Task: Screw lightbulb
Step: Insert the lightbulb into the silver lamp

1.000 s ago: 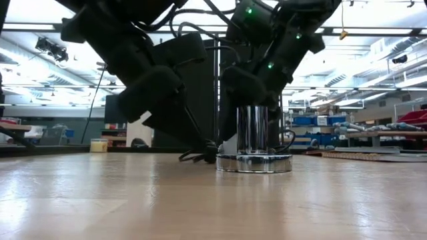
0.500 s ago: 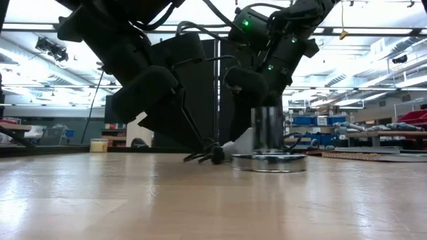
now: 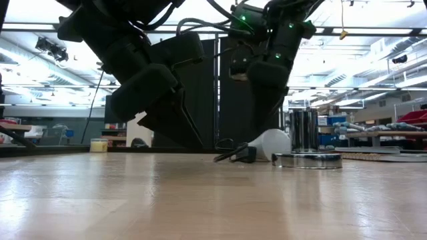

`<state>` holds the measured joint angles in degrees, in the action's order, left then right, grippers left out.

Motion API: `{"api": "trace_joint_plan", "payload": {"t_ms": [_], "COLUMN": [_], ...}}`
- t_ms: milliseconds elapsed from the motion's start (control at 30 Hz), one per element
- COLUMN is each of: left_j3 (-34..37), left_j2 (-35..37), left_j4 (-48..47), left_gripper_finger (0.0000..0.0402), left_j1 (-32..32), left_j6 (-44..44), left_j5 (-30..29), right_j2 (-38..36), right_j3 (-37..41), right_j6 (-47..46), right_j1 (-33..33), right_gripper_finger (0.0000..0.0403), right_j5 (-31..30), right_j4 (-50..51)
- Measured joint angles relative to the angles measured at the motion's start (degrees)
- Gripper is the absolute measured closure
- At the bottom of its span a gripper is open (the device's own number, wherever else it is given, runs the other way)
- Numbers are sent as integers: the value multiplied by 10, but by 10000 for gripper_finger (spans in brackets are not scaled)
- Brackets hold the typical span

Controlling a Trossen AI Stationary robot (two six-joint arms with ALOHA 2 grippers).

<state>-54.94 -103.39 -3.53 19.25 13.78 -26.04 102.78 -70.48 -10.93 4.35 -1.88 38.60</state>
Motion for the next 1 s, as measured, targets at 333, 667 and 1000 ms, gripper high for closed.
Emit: {"api": "trace_joint_plan", "payload": {"t_ms": [333,667,1000], "left_j3": [0,0,0], "left_j2": [0,0,0], "left_j4": [-2,-3,-2], "left_gripper_finger": [117,117,117], "left_j1": [0,0,-1], "left_j6": [-1,-2,-15], "left_j5": [3,8,8], "right_j2": [2,2,3], "right_j3": [1,1,27], "right_j6": [-17,-45,-66], "right_j1": [0,-1,4], "right_gripper_finger": [99,42,56], "right_j5": [-11,20,8], "right_j4": [40,29,-4]}}
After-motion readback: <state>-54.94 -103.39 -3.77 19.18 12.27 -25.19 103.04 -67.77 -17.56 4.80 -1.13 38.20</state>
